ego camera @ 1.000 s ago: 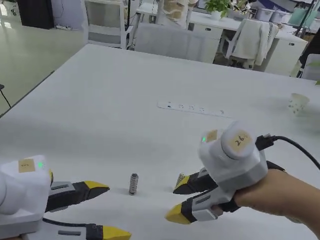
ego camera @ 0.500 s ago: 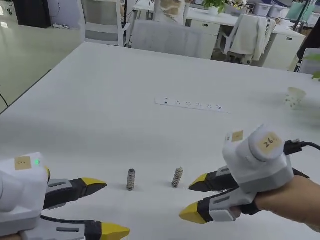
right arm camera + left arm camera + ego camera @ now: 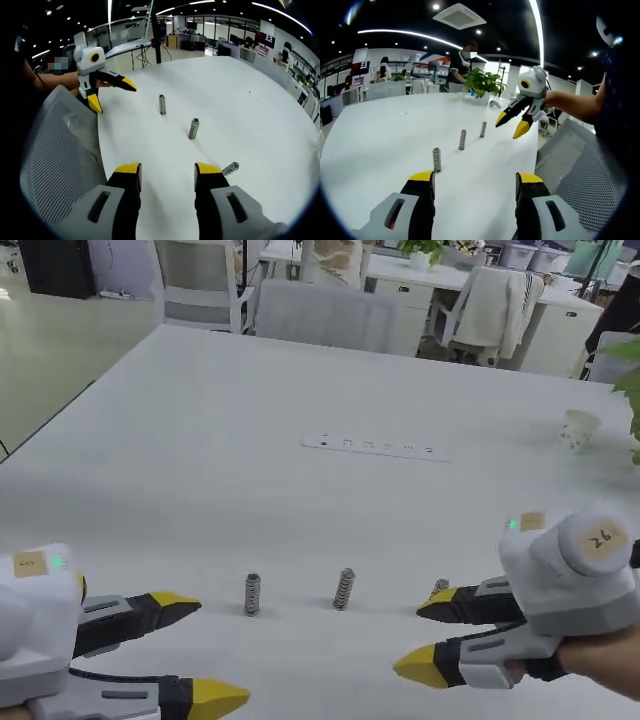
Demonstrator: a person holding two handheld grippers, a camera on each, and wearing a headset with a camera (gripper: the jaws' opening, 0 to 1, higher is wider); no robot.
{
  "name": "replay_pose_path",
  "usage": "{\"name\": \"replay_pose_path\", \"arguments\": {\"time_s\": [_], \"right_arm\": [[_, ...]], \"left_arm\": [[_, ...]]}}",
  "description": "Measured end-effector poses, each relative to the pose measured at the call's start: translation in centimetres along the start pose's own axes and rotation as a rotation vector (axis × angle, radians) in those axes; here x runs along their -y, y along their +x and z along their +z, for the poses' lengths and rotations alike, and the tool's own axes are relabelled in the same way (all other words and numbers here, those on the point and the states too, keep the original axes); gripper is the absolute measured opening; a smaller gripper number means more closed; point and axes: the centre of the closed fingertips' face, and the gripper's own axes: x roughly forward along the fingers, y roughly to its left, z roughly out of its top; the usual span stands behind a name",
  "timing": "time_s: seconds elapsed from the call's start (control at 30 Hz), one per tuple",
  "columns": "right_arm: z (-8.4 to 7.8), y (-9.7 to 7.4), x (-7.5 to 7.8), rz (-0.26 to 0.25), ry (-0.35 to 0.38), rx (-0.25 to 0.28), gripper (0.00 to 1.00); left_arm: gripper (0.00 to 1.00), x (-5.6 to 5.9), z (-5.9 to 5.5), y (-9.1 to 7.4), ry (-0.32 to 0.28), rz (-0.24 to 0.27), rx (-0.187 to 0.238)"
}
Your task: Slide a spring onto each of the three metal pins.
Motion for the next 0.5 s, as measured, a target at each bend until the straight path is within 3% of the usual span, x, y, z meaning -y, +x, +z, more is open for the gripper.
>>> {"name": "replay_pose_path", "arguments": {"time_s": [0.5], "right_arm": [[-1.9,-2.6,3.0,-0.096,0.054,0.049,0.48]], "left_arm": [[0.62,-0.2,0.5,0.2,-0.005,0.022,0.003]]}}
